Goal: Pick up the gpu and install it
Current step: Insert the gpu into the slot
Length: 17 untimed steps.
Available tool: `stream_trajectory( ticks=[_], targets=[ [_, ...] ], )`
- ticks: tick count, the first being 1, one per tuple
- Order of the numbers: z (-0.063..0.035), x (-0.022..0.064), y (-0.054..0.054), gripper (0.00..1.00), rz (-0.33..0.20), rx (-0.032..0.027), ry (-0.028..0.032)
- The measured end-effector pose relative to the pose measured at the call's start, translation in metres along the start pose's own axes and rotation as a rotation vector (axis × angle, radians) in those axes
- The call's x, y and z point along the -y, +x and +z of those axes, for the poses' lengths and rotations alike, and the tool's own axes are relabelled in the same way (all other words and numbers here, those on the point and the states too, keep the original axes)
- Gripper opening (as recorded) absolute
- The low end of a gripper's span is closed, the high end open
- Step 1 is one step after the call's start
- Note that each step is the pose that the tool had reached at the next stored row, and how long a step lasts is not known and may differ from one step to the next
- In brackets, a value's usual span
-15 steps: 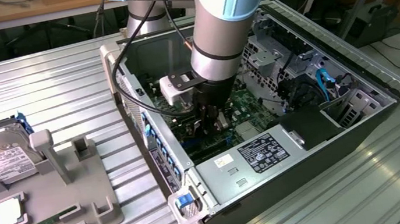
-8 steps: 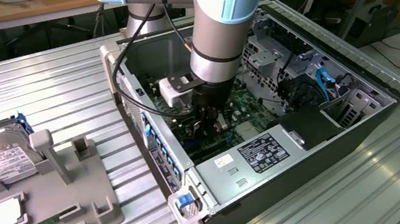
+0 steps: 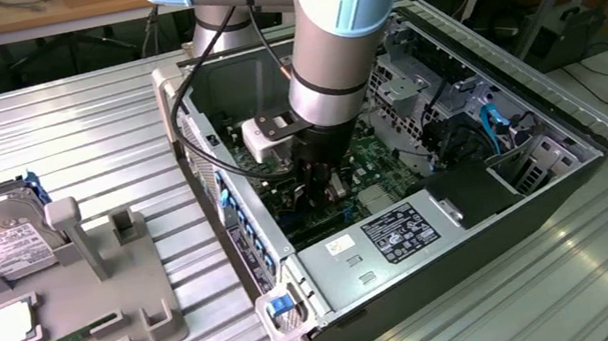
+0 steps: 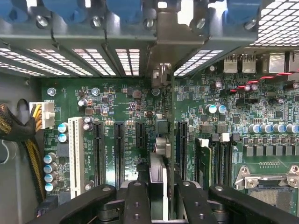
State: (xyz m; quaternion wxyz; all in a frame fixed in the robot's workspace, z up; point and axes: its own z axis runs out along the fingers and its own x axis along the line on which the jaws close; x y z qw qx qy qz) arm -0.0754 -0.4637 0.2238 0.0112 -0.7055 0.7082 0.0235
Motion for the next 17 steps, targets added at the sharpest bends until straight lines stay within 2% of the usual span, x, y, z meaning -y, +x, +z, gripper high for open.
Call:
stream_trajectory(
  ticks=[1, 2, 3, 6, 10, 11, 14, 16, 17],
  targets=[
    [0.0, 0.0001, 0.0, 0.29, 0.0, 0.0009, 0.0004],
    [-0.015, -0.0003, -0.001, 0.35, 0.0, -0.0008, 0.0],
    [-0.024, -0.0004, -0.001, 0.35, 0.0, -0.001, 0.0003],
    [-0.0377, -0.0007, -0.002, 0.35, 0.0, -0.001, 0.0006],
    [-0.0704, -0.0013, -0.003, 0.35, 0.0, -0.001, 0.0016],
    [-0.0744, -0.0014, -0.004, 0.35, 0.0, -0.0011, 0.0018],
    [-0.0743, -0.0014, -0.004, 0.34, 0.0, -0.0009, 0.0019],
    [-0.0743, -0.0014, -0.004, 0.2, 0.0, -0.0009, 0.0019],
    [-0.0743, -0.0014, -0.004, 0.2, 0.0, -0.0009, 0.0019]
  ],
)
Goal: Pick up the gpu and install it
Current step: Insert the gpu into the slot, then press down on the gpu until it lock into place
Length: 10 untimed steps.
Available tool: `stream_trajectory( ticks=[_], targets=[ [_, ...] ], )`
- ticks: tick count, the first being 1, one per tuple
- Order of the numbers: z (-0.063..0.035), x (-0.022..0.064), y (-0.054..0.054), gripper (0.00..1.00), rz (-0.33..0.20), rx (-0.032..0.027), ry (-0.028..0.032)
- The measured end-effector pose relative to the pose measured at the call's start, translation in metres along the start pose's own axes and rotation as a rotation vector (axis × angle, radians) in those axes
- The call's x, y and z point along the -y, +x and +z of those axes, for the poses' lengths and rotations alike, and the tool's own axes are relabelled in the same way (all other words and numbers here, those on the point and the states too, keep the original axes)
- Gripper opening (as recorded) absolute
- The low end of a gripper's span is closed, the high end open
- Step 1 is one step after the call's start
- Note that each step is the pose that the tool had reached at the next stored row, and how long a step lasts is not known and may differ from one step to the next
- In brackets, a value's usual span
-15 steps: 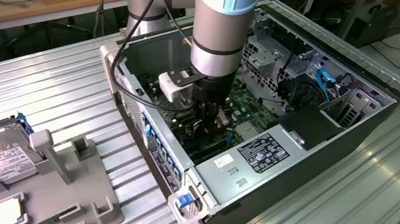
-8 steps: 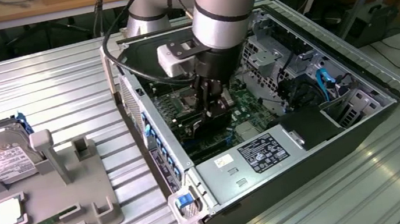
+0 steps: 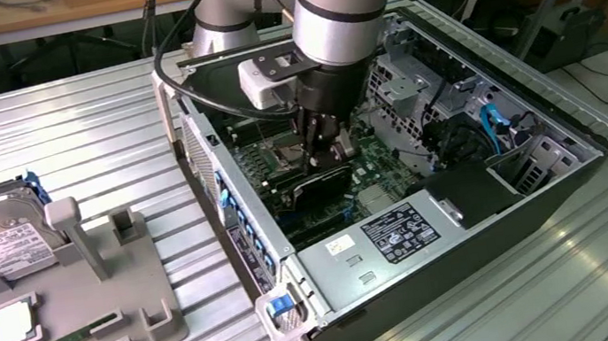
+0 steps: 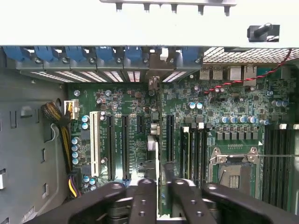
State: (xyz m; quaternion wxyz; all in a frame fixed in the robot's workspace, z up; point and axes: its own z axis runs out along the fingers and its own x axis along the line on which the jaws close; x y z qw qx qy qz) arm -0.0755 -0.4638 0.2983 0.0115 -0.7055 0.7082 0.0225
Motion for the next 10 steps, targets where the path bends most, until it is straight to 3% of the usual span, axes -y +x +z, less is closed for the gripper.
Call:
stream_trajectory(
  ticks=[2, 10],
  targets=[
    [0.0, 0.0, 0.0, 0.11, 0.0, 0.0, 0.0],
    [0.0, 0.0, 0.0, 0.11, 0.0, -0.0001, 0.0]
  ],
)
